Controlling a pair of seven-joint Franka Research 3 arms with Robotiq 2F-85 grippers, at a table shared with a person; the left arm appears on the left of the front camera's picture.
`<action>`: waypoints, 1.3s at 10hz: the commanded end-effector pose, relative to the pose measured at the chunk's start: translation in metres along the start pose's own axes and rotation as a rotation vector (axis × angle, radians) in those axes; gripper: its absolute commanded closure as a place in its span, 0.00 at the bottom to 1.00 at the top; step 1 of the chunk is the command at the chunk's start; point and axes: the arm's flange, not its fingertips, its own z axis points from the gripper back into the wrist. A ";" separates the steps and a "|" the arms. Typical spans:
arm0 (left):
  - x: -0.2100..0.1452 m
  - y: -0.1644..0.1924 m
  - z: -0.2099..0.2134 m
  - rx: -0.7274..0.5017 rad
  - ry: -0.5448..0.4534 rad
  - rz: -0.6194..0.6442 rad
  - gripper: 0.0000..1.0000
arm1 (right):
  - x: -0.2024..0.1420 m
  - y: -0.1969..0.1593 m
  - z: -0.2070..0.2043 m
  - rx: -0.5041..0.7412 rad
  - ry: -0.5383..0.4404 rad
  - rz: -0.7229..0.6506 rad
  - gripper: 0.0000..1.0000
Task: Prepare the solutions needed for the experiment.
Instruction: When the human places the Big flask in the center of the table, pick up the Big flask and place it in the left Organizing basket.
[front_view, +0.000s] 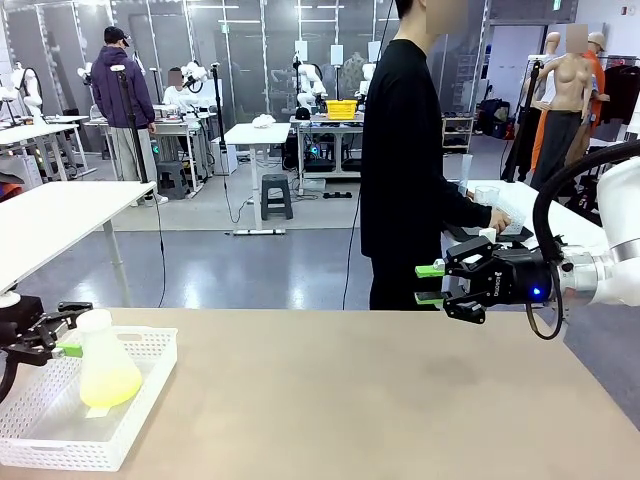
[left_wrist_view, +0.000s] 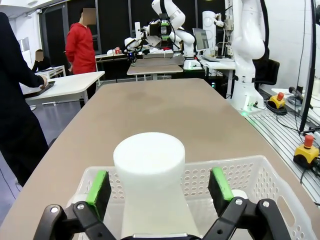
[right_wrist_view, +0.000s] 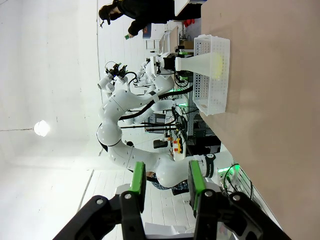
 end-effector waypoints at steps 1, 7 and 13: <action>0.009 -0.004 0.023 0.034 -0.001 0.004 0.00 | -0.002 0.001 0.000 -0.001 0.004 0.003 0.55; 0.071 -0.074 0.038 0.041 -0.093 0.454 0.00 | -0.002 0.001 0.000 -0.001 0.004 0.003 0.55; 0.120 -0.124 0.008 -0.085 -0.104 1.329 0.00 | -0.002 0.001 0.000 -0.001 0.004 0.003 0.55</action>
